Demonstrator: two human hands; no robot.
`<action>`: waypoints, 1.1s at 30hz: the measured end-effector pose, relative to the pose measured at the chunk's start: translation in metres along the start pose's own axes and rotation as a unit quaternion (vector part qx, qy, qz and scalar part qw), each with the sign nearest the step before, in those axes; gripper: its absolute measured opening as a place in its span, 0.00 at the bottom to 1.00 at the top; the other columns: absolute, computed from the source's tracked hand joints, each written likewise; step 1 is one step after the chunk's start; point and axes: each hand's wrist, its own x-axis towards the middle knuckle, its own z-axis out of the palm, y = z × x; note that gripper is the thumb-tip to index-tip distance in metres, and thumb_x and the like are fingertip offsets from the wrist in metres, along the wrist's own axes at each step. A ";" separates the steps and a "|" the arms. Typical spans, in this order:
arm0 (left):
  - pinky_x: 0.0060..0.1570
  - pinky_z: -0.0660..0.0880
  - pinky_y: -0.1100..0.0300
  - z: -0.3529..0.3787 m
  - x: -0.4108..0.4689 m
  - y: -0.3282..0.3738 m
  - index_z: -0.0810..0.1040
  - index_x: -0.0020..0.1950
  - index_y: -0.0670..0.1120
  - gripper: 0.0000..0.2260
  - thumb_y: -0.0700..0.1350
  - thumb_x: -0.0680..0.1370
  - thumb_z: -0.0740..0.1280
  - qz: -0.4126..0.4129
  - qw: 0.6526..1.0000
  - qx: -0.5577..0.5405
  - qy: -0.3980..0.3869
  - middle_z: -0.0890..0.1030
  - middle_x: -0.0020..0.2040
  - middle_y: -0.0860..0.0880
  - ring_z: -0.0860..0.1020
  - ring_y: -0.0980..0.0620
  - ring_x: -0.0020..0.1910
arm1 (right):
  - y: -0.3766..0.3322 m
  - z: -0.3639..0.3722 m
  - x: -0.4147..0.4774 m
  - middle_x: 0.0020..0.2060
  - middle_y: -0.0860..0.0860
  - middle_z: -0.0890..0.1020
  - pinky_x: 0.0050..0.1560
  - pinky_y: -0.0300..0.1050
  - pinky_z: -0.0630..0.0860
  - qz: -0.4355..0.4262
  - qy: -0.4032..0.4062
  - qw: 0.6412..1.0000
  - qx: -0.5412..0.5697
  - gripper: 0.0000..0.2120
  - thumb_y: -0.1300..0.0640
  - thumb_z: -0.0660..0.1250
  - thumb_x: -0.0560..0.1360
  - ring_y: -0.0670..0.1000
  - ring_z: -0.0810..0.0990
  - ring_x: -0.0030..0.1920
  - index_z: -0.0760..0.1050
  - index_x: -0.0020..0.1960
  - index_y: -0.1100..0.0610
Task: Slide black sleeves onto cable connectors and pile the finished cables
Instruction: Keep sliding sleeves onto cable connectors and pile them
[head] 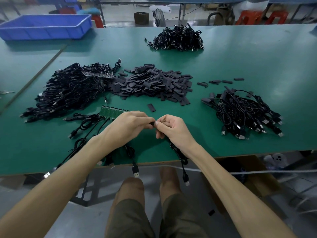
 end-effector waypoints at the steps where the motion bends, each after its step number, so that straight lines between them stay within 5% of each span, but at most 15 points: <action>1: 0.45 0.79 0.51 -0.001 0.001 -0.001 0.85 0.56 0.39 0.08 0.34 0.78 0.72 -0.012 1.000 -0.012 -0.007 0.84 0.45 0.45 0.82 0.47 0.42 | 0.000 0.000 0.000 0.33 0.52 0.85 0.41 0.43 0.75 -0.001 -0.004 1.000 0.002 0.05 0.58 0.67 0.82 0.48 0.79 0.34 0.78 0.48 0.57; 9: 0.44 0.68 0.74 -0.003 0.005 -0.005 0.86 0.55 0.42 0.07 0.35 0.79 0.71 -0.045 0.997 -0.039 -0.041 0.78 0.40 0.51 0.74 0.56 0.37 | -0.002 0.000 -0.001 0.35 0.54 0.87 0.42 0.42 0.77 -0.005 -0.018 1.000 0.005 0.07 0.59 0.67 0.83 0.50 0.80 0.36 0.79 0.51 0.64; 14: 0.49 0.75 0.58 -0.001 0.001 -0.002 0.85 0.57 0.42 0.08 0.40 0.80 0.70 -0.040 0.999 -0.029 -0.023 0.81 0.45 0.48 0.79 0.52 0.44 | -0.004 0.001 -0.002 0.35 0.53 0.87 0.42 0.46 0.76 -0.001 -0.005 1.000 -0.016 0.08 0.56 0.67 0.83 0.49 0.79 0.34 0.80 0.50 0.60; 22: 0.53 0.75 0.58 -0.014 0.000 -0.007 0.85 0.61 0.44 0.12 0.44 0.78 0.72 -0.058 0.998 -0.015 -0.022 0.84 0.49 0.48 0.79 0.51 0.49 | -0.009 0.001 -0.003 0.40 0.53 0.88 0.41 0.34 0.75 -0.003 0.001 1.000 0.005 0.11 0.57 0.64 0.85 0.47 0.80 0.34 0.81 0.48 0.59; 33: 0.49 0.77 0.50 -0.013 -0.001 -0.003 0.85 0.58 0.41 0.10 0.43 0.80 0.70 -0.026 1.000 0.003 -0.015 0.83 0.47 0.46 0.79 0.46 0.46 | -0.011 0.000 -0.004 0.43 0.55 0.89 0.46 0.39 0.79 -0.003 0.008 0.999 0.032 0.07 0.60 0.67 0.83 0.51 0.82 0.38 0.79 0.51 0.64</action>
